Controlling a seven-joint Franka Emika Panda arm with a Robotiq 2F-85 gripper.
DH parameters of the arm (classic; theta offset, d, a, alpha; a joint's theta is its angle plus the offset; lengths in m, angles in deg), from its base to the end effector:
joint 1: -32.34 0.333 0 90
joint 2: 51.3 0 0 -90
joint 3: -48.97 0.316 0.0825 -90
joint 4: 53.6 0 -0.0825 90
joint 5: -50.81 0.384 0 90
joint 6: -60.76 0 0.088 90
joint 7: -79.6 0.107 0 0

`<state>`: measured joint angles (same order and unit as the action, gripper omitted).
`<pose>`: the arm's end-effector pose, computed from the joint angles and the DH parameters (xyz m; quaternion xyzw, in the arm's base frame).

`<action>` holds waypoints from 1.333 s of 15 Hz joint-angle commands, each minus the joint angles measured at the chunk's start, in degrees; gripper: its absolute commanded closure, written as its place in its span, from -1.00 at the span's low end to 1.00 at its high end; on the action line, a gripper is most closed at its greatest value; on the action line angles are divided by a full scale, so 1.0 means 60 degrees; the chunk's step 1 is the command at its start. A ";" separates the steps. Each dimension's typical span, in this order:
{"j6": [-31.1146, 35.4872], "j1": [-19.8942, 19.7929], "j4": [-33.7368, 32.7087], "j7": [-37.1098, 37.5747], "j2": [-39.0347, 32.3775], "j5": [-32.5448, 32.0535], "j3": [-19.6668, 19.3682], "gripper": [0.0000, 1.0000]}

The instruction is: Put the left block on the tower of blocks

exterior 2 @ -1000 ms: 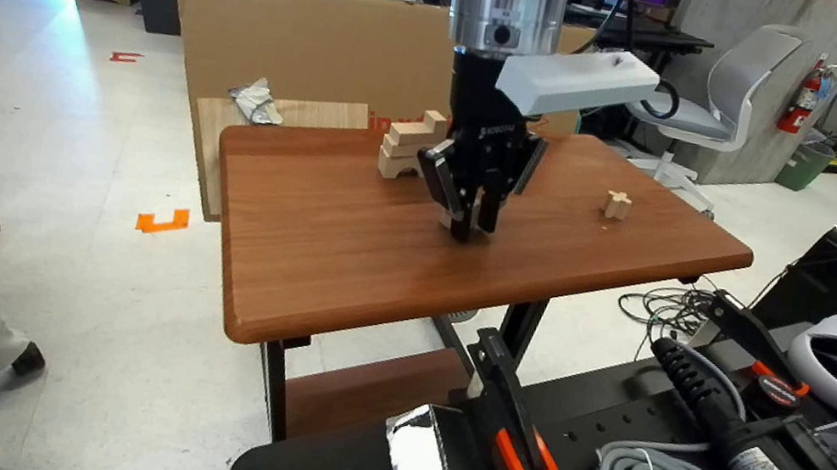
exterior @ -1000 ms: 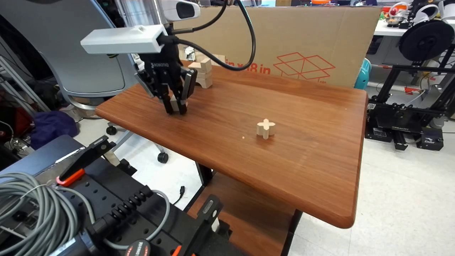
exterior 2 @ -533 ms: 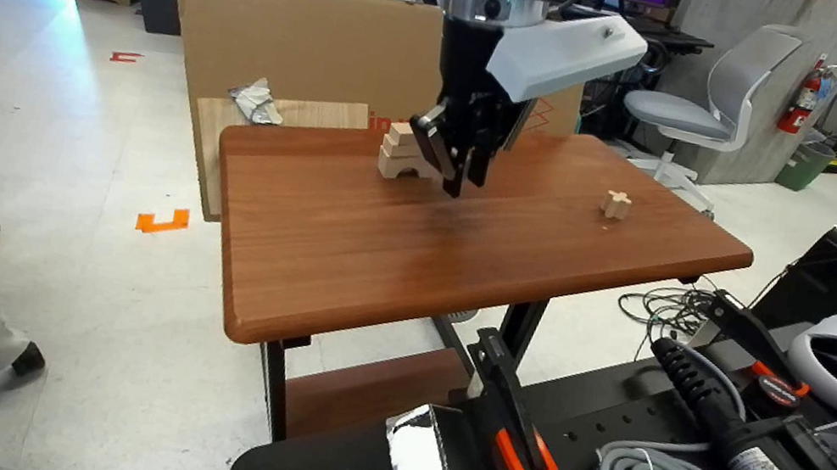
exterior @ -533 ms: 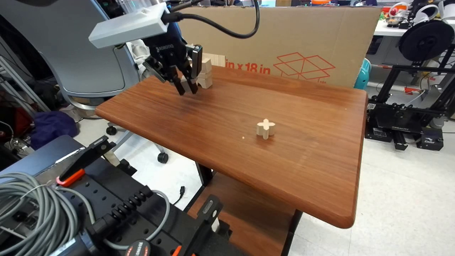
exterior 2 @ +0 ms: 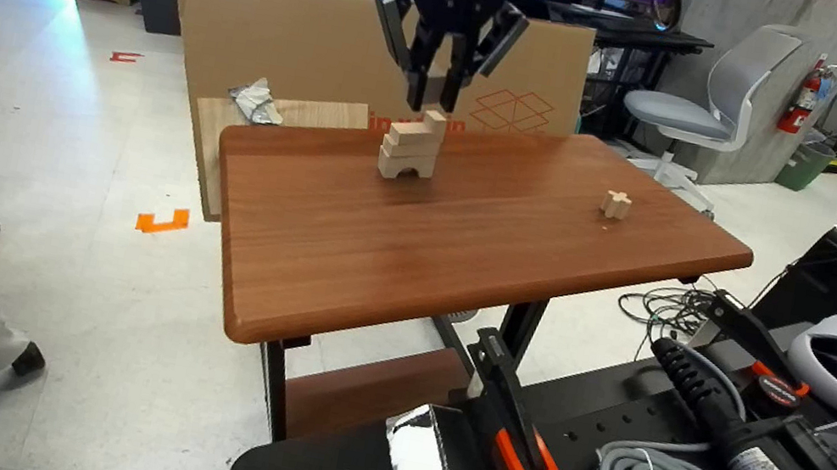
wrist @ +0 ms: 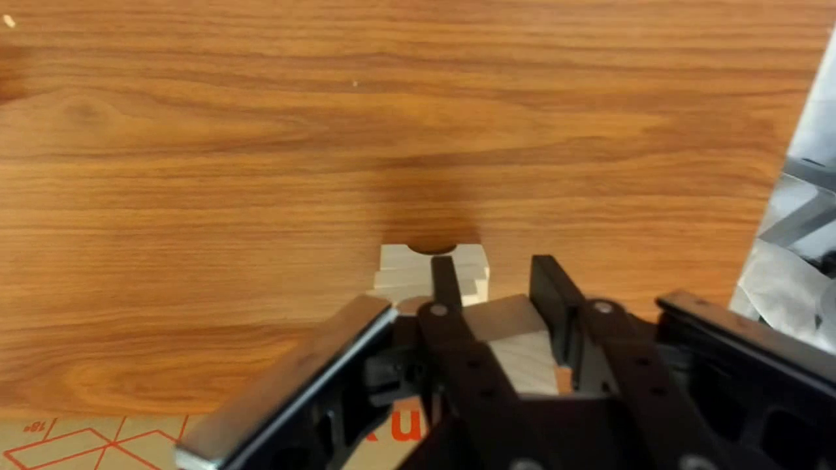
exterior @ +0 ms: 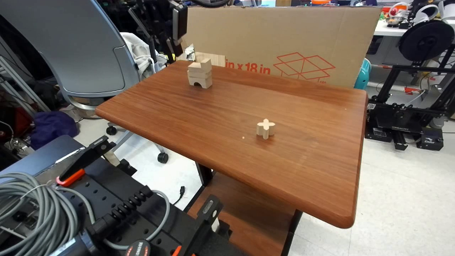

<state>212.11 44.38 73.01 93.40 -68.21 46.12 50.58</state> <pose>0.5507 0.1358 0.2576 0.9970 0.0323 0.0707 0.0013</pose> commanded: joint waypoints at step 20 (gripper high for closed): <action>-0.3901 -0.0456 -0.4119 0.0756 -0.2529 0.0912 -0.0001 0.83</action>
<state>189.84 40.81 51.31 96.82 -80.77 52.27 51.32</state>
